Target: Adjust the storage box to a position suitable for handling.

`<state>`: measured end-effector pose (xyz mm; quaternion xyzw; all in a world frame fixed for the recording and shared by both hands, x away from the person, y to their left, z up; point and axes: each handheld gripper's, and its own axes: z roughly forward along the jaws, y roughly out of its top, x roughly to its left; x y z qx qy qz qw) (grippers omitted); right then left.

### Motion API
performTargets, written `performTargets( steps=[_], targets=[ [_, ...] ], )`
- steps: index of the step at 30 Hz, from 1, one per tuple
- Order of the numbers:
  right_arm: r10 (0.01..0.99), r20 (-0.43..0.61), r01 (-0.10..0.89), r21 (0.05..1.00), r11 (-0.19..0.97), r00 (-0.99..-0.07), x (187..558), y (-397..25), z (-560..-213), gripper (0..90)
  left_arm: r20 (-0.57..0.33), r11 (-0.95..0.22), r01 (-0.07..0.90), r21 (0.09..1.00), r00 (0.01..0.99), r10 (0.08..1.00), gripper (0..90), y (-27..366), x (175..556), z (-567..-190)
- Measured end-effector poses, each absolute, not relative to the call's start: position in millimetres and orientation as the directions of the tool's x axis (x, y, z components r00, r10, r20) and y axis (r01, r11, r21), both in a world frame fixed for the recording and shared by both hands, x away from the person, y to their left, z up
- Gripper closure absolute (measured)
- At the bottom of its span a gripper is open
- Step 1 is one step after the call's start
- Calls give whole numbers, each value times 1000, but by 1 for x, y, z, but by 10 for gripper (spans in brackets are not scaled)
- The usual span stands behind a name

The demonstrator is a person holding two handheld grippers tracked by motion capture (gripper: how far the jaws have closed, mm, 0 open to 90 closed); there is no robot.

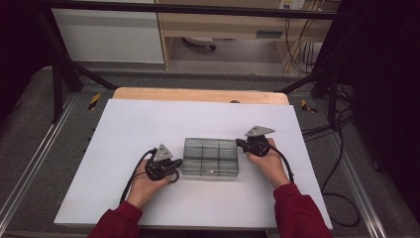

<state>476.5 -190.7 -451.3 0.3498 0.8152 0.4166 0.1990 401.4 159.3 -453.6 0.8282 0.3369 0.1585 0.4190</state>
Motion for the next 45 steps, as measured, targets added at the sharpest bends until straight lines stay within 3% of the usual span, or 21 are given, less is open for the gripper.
performTargets(
  steps=[45],
  targets=[
    [710,-13,406,813,417,-704,449,-189,-451,900,23,-470,402,786,740,672,900,162,367,-451]
  ],
)
